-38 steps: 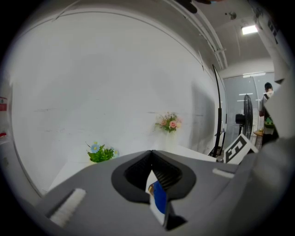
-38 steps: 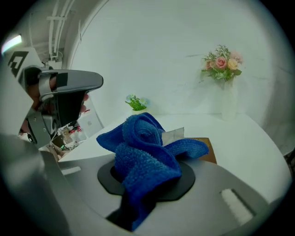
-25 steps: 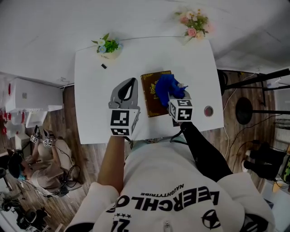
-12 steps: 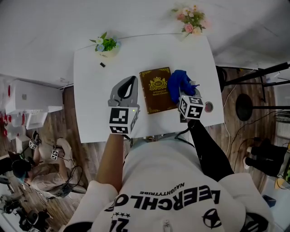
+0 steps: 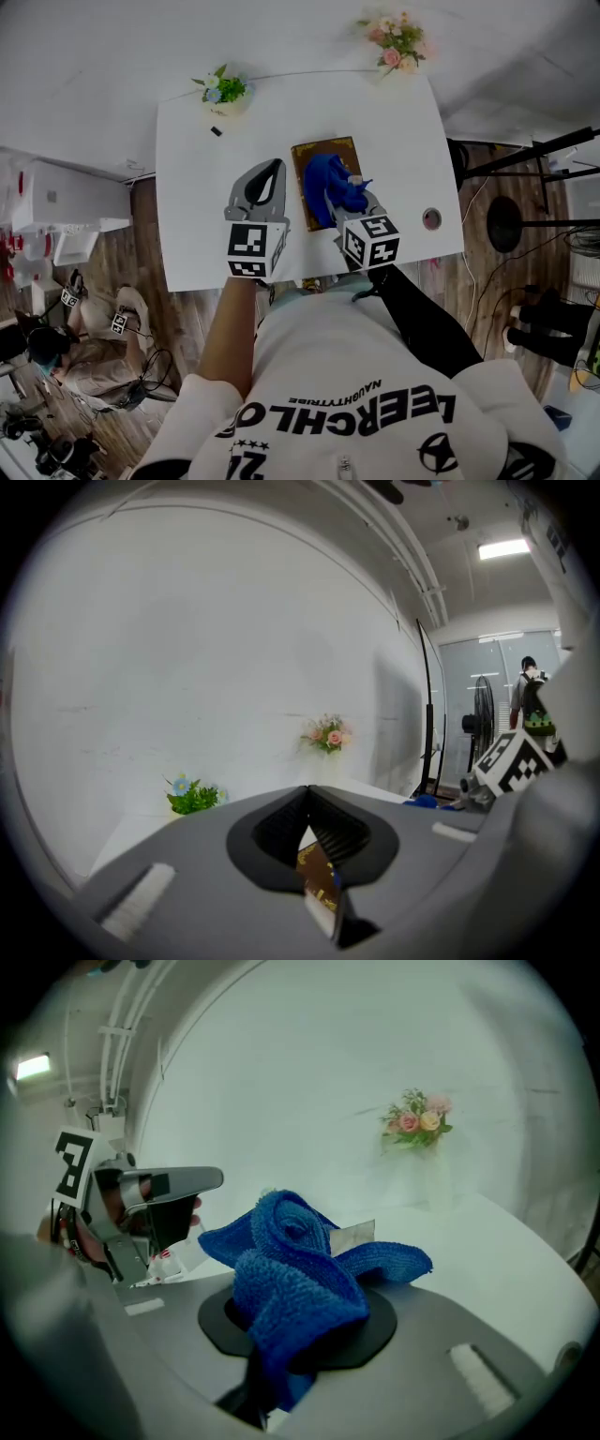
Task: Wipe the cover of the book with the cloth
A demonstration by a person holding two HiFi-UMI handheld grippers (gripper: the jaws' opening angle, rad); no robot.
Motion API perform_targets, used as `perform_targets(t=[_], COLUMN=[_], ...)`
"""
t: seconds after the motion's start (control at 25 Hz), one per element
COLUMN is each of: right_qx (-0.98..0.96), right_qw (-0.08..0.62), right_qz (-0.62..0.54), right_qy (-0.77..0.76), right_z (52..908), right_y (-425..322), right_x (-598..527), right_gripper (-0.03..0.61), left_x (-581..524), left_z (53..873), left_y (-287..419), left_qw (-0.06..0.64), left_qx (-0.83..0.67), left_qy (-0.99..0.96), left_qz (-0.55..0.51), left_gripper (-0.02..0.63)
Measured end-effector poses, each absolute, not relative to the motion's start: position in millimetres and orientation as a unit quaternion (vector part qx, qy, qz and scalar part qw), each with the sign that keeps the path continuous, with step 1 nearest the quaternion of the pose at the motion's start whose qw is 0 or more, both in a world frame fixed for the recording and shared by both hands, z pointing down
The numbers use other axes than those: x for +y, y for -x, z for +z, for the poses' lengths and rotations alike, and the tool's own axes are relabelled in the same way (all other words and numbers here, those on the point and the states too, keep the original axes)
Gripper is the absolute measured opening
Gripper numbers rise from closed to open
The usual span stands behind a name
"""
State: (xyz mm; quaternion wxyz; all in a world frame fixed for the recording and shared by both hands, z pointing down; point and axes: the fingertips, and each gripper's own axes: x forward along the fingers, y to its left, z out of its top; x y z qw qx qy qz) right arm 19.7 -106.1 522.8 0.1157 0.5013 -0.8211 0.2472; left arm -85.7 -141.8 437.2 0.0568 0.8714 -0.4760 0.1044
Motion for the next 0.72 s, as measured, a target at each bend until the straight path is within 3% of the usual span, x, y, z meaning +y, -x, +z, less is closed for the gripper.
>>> perform_targets(t=[0.28, 0.72], right_qx=[-0.828, -0.775], right_qw=[0.162, 0.185], right_qz=[0.266, 0.251], right_qy=[-0.465, -0.549], right_z=[561, 580], right_y=[23, -46], right_x=[-71, -77], right_gripper=[0.089, 0.089], left_x=[-128, -132], left_z=[444, 442], left_y=[93, 86], left_qw=[0.062, 0.06], left_qx=[-0.478, -0.47], left_qy=[-0.869, -0.874], left_qz=[0.115, 0.104], left_gripper=[0.058, 0.058])
